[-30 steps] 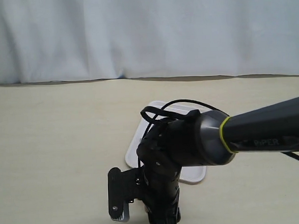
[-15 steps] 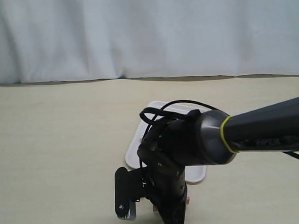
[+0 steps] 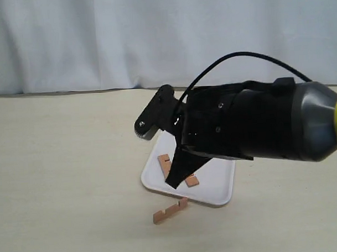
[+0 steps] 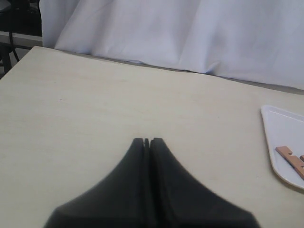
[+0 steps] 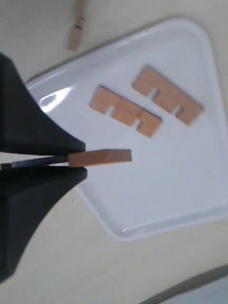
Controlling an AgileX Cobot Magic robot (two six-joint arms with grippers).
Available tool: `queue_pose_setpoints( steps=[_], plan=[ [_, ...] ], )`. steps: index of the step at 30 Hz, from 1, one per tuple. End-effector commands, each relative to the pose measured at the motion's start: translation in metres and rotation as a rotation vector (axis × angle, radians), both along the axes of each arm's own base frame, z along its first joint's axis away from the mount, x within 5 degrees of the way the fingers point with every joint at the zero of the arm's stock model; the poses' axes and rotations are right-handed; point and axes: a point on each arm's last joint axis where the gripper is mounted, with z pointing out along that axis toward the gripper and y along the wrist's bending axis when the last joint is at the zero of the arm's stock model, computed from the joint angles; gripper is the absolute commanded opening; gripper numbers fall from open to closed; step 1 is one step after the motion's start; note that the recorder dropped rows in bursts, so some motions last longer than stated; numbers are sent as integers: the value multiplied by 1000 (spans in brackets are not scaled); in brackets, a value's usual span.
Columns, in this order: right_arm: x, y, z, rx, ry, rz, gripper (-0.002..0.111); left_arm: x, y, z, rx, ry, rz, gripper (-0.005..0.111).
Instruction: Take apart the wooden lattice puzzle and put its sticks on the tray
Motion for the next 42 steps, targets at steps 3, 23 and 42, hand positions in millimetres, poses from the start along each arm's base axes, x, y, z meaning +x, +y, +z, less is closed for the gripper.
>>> queue_pose_setpoints(
  steps=[3, 23, 42],
  plan=[
    [19, -3, -28, 31, -175, -229, 5, 0, 0, 0, -4, -11, -5, 0],
    [10, 10, -24, 95, -19, -47, 48, 0, 0, 0, -4, -11, -5, 0],
    [-14, 31, -58, -9, 451, 527, 48, 0, 0, 0, -4, -11, -5, 0]
  ],
)
